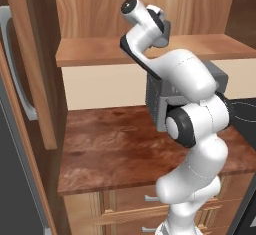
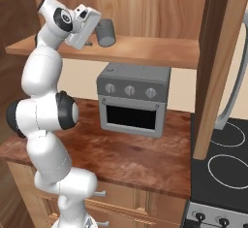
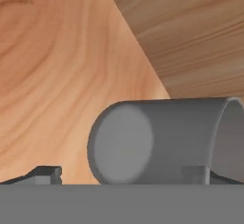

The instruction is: There is a bowl on the dining counter. Grab a lemon wedge from the fridge and place it in the bowl. Then get the liquor bottle and glass cup from the cabinet and place them next to the bowl.

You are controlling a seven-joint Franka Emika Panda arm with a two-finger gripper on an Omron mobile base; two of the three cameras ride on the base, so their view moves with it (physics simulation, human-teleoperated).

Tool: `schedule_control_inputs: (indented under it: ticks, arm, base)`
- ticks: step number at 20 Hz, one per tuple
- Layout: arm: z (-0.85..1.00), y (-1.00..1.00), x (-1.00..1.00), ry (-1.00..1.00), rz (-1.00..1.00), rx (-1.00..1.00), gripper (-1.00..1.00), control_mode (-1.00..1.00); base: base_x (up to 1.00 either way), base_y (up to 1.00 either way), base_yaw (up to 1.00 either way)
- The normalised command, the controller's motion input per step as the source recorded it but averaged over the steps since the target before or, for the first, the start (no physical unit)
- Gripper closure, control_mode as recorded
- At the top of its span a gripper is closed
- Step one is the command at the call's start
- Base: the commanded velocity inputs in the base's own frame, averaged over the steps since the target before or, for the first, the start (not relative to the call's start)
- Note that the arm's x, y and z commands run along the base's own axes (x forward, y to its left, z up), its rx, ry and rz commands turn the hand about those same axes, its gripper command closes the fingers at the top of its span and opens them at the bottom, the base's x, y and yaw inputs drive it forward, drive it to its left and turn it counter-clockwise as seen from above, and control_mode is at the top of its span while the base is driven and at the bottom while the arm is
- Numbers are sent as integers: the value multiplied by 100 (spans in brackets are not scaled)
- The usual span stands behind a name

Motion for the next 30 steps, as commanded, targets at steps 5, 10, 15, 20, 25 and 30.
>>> schedule_control_inputs:
  ticks: [5, 10, 15, 20, 25, 30]
  arm:
    - [-29, 9, -2, 11, 0, 2, 100, -100]
    - [-20, 3, 0, 9, 0, 1, 100, -100]
    - [-14, 0, 0, 3, 0, 2, 100, -100]
    - [-10, 1, -5, 0, 0, 2, 100, -100]
    - [-3, 2, -34, 0, 0, 1, 100, -100]
    - [0, 0, -81, -2, -2, 5, 100, -100]
  base:
    - [0, 0, 0]
    - [0, 0, 0]
    - [0, 0, 0]
    - [0, 0, 0]
    - [0, 0, 0]
    - [0, 0, 0]
